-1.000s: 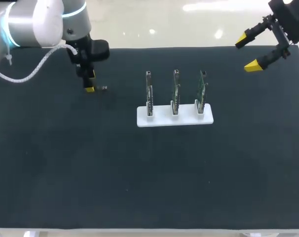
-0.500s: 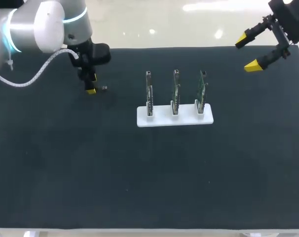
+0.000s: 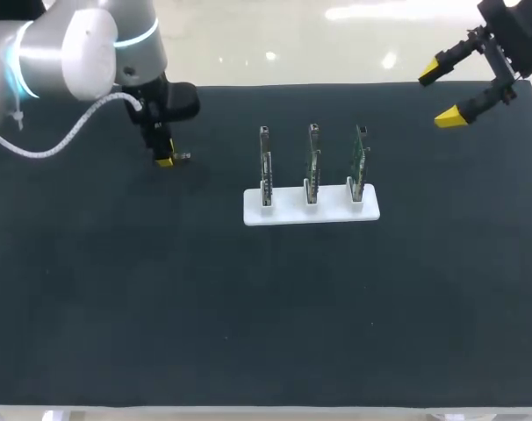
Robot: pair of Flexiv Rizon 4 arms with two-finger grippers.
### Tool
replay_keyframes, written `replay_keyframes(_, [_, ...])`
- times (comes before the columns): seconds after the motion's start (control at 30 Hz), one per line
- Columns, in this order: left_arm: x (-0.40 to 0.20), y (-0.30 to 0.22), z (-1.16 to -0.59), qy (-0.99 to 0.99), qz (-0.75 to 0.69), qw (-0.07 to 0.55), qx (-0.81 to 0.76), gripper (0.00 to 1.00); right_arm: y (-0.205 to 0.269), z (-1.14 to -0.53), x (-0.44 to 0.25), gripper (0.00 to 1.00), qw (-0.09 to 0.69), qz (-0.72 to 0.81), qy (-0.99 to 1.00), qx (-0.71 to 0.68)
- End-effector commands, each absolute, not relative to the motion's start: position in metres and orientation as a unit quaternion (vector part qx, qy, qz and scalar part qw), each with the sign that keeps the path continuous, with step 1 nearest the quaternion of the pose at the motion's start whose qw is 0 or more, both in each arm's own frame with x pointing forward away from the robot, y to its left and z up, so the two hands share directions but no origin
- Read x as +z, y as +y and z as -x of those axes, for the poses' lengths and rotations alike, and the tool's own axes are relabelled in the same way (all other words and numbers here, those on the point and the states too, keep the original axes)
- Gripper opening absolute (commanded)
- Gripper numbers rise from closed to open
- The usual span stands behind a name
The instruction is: Pick up the optical module with the left hand, and insert it into the network port with the right hand.
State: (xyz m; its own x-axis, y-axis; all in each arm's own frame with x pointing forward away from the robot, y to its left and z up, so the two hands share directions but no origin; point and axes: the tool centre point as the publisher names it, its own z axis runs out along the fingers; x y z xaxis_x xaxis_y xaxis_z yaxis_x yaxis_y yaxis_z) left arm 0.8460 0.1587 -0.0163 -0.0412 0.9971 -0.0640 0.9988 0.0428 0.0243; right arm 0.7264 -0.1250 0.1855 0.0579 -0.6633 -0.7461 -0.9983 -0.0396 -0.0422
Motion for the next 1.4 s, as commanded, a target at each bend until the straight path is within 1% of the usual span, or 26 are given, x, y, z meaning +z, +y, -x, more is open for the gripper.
replay_keyframes(0.03, [-0.015, 0.161, -0.838, 0.72, -0.693, 0.036, -0.008, 0.06, -0.125, -0.727, 0.186, 1.0, 0.297, 0.664, 0.626, 0.282])
replay_keyframes(0.07, [-0.015, 0.161, -0.838, 0.719, -0.694, 0.036, -0.008, 0.0, -0.125, -0.727, 0.186, 1.0, 0.297, 0.664, 0.626, 0.282])
replay_keyframes(0.23, [-0.012, 0.162, -0.837, 0.719, -0.694, 0.036, -0.008, 0.0, -0.125, -0.727, 0.186, 1.0, 0.297, 0.664, 0.626, 0.282])
replay_keyframes(0.43, [0.013, 0.158, -0.838, 0.728, -0.684, 0.044, -0.032, 0.0, -0.125, -0.727, 0.186, 1.0, 0.297, 0.664, 0.626, 0.282])
replay_keyframes(0.6, [0.053, 0.156, -0.833, 0.708, -0.694, 0.092, -0.091, 0.0, -0.125, -0.727, 0.186, 1.0, 0.297, 0.664, 0.626, 0.282])
replay_keyframes(0.87, [0.108, 0.149, -0.817, 0.679, -0.701, 0.128, -0.177, 0.0, -0.125, -0.727, 0.186, 1.0, 0.297, 0.664, 0.626, 0.282])
replay_keyframes(1.0, [0.132, 0.146, -0.804, 0.666, -0.697, 0.156, -0.215, 0.0, -0.125, -0.727, 0.186, 1.0, 0.297, 0.664, 0.626, 0.282])
replay_keyframes(1.17, [0.155, 0.143, -0.785, 0.643, -0.69, 0.204, -0.264, 0.0, -0.125, -0.727, 0.186, 1.0, 0.297, 0.664, 0.626, 0.282])
replay_keyframes(1.23, [0.167, 0.142, -0.778, 0.622, -0.689, 0.236, -0.288, 0.0, -0.125, -0.727, 0.186, 1.0, 0.297, 0.664, 0.626, 0.282])
replay_keyframes(1.4, [0.186, 0.137, -0.766, 0.601, -0.676, 0.28, -0.322, 0.0, -0.125, -0.727, 0.186, 1.0, 0.297, 0.664, 0.626, 0.282])
